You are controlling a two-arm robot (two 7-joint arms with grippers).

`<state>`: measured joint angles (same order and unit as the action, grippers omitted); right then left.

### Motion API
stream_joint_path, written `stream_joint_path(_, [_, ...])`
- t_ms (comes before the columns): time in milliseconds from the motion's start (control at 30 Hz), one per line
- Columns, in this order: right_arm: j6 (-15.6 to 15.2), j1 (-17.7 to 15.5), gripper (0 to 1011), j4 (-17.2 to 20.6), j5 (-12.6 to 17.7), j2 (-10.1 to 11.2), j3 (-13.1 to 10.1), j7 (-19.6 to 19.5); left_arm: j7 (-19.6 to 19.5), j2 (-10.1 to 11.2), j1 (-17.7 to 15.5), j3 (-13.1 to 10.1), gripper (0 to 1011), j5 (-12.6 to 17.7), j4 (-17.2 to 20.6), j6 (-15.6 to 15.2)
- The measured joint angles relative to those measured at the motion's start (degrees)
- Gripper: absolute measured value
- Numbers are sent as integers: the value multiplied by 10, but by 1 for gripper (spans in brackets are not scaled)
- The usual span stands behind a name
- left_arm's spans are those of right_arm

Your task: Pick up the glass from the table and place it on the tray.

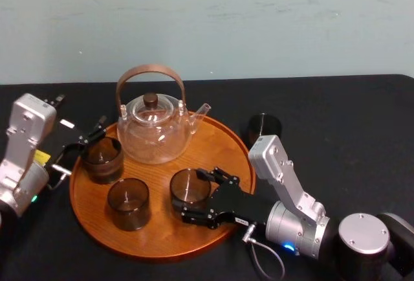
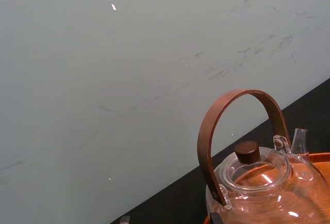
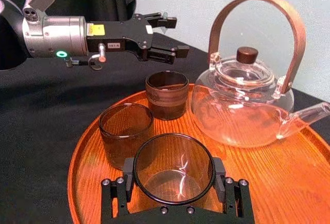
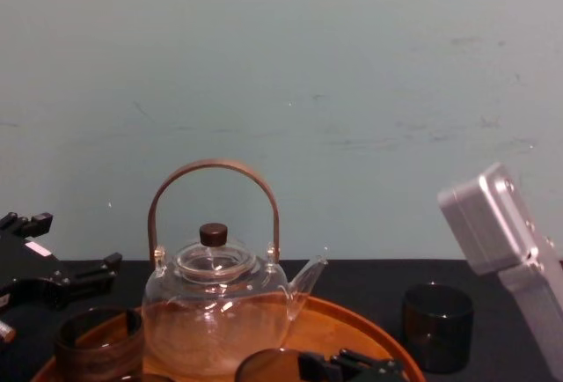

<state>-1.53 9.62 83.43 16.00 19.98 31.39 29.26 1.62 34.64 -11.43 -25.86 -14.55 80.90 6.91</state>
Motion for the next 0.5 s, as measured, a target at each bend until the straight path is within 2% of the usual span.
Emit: stream_joint_path(500, [-2, 6, 903, -17, -2, -4, 11, -1, 0, 0, 0, 0, 1001, 0, 0, 0])
